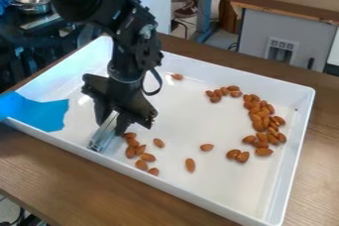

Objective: Sweep into pile

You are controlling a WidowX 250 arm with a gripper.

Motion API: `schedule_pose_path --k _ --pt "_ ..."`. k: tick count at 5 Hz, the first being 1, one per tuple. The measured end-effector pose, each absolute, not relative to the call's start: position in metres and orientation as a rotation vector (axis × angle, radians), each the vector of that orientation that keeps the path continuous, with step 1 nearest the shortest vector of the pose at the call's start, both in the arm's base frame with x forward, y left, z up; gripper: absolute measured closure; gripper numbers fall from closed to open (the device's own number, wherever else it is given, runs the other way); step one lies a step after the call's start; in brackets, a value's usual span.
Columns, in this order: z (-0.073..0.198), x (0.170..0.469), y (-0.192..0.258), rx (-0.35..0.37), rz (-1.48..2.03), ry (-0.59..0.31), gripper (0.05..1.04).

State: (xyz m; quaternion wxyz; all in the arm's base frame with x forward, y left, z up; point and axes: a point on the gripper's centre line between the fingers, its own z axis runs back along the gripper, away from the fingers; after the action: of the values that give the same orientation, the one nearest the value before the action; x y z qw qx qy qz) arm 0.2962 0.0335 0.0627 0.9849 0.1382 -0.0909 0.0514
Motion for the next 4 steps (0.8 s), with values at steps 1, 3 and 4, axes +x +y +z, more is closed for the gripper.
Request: schedule_pose_path --k 1,3,4 --pt "0.060 0.292 0.017 0.270 0.099 -0.184 0.717" --pt "0.058 0.284 -0.023 0.254 0.083 -0.192 0.717" --pt "0.059 0.282 -0.043 0.230 0.085 -0.193 0.717"
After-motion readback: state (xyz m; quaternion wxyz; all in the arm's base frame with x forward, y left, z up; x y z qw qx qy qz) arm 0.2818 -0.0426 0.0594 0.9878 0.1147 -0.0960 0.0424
